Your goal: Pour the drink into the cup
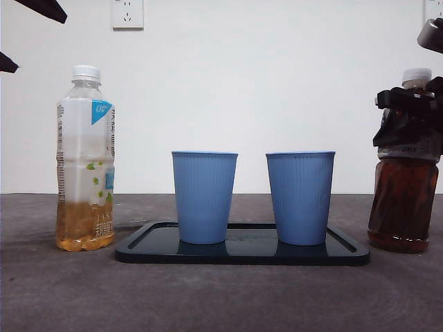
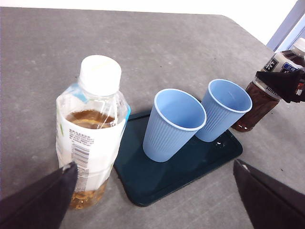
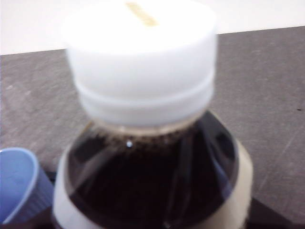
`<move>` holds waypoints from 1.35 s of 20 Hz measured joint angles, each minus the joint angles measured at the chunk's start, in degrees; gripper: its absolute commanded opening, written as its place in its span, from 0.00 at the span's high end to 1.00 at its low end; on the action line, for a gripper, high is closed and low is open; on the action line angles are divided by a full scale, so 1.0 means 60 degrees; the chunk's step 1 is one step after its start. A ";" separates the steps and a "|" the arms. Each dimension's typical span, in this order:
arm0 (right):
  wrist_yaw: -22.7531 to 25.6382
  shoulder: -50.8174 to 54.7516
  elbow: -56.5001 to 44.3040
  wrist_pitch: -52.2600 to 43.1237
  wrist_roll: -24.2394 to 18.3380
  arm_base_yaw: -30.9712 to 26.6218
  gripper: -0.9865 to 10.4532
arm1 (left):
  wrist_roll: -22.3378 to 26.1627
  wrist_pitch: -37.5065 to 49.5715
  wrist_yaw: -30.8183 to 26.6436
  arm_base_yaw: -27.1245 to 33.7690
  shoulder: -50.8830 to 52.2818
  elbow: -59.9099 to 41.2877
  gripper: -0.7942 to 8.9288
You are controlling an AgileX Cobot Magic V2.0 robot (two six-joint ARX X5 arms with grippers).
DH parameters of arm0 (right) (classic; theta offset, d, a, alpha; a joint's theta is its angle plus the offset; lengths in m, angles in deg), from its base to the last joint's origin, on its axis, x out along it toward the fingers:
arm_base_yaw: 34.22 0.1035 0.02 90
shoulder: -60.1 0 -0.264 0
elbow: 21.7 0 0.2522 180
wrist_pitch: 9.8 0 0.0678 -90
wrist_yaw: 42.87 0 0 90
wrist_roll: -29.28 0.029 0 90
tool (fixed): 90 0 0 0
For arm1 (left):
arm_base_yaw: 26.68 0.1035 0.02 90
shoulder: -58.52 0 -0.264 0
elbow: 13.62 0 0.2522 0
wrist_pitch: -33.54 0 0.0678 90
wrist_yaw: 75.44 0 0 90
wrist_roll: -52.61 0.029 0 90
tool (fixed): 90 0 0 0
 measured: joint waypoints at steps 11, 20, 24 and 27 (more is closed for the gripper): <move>0.0488 0.1260 0.1311 0.4739 -0.0670 0.0182 0.80 | 0.0000 0.0000 0.0000 0.0000 0.0000 0.0000 0.38; 0.2138 0.1217 0.4652 1.0564 -0.2382 0.1308 0.80 | 0.0015 -0.0007 -0.0004 0.0000 0.0000 0.0000 0.38; 0.2991 0.0820 0.5945 1.2287 -0.3177 0.2113 0.80 | 0.0015 -0.0095 -0.0004 0.0000 0.0000 0.0000 0.38; 0.3832 0.0131 0.6761 1.3256 -0.3734 0.2652 0.80 | 0.0076 -0.0153 -0.0007 0.0000 0.0000 0.0000 0.38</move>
